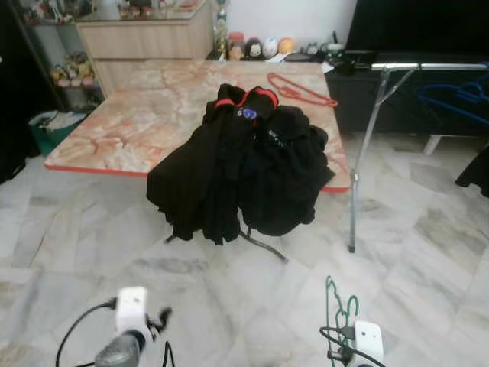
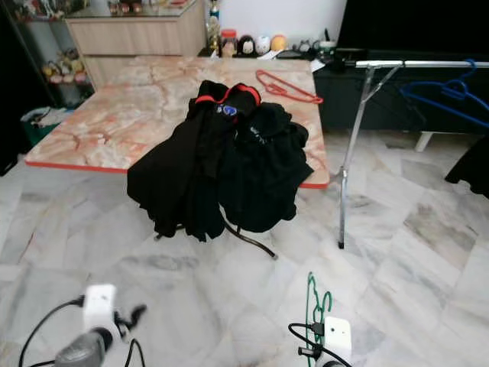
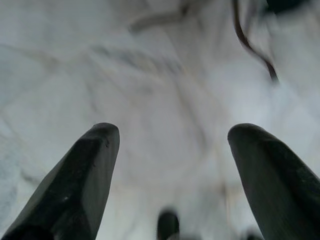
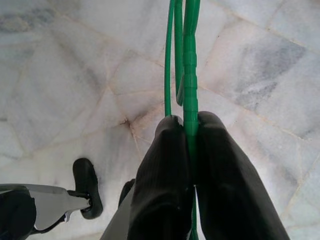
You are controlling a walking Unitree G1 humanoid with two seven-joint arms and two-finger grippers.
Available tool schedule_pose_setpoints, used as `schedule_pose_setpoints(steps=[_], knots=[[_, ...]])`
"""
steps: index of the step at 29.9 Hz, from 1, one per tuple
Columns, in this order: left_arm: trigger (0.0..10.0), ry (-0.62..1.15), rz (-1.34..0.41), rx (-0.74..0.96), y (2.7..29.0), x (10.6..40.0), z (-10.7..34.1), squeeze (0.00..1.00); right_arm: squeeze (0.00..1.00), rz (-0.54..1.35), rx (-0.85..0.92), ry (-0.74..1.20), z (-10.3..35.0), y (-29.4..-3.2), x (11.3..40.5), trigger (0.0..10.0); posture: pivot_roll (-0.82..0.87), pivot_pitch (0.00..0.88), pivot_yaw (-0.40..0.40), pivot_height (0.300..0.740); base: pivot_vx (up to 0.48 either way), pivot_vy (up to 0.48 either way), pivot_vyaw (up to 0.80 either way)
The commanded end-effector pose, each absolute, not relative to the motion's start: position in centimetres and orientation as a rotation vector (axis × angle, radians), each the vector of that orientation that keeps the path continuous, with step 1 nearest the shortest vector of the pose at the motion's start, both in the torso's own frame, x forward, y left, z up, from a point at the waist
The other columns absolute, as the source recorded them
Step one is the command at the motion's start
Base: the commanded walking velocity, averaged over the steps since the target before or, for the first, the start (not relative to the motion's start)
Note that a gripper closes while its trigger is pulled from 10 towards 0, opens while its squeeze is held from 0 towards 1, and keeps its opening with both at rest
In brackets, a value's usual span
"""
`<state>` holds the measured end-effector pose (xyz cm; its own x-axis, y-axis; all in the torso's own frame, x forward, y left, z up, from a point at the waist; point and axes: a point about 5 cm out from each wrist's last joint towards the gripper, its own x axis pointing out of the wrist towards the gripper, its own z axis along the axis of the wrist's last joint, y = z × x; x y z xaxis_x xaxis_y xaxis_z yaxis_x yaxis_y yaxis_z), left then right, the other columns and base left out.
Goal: Hang hanger
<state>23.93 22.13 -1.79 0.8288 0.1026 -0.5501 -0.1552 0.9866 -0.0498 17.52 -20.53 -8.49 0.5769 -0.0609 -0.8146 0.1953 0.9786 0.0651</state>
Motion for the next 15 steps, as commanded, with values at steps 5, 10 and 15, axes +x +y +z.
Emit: schedule_pose_setpoints(steps=[5, 10, 15], knots=[[10.0, 0.733, 0.099, 0.048, 22.7, 22.7, -4.2, 0.0, 0.0, -0.134, 0.132, 0.941, -8.3, -20.4, 18.1, 10.0, 0.04, 0.0, 0.002, 0.716, 0.0, 0.0, 0.0], [10.0, 0.973, 0.069, 0.134, 23.1, 17.9, -7.5, 0.0, 0.0, -0.148, 0.15, 0.929, -8.3, -20.2, 18.1, 10.0, 0.02, 0.0, 0.015, 0.716, 0.0, 0.0, 0.0], [10.0, 1.057, 0.036, 0.16, 22.2, 15.8, -8.8, 0.0, 0.0, -0.148, 0.15, 0.933, -8.3, -20.2, 18.0, 10.0, 0.01, 0.0, 0.013, 0.716, 0.0, 0.0, 0.0]])
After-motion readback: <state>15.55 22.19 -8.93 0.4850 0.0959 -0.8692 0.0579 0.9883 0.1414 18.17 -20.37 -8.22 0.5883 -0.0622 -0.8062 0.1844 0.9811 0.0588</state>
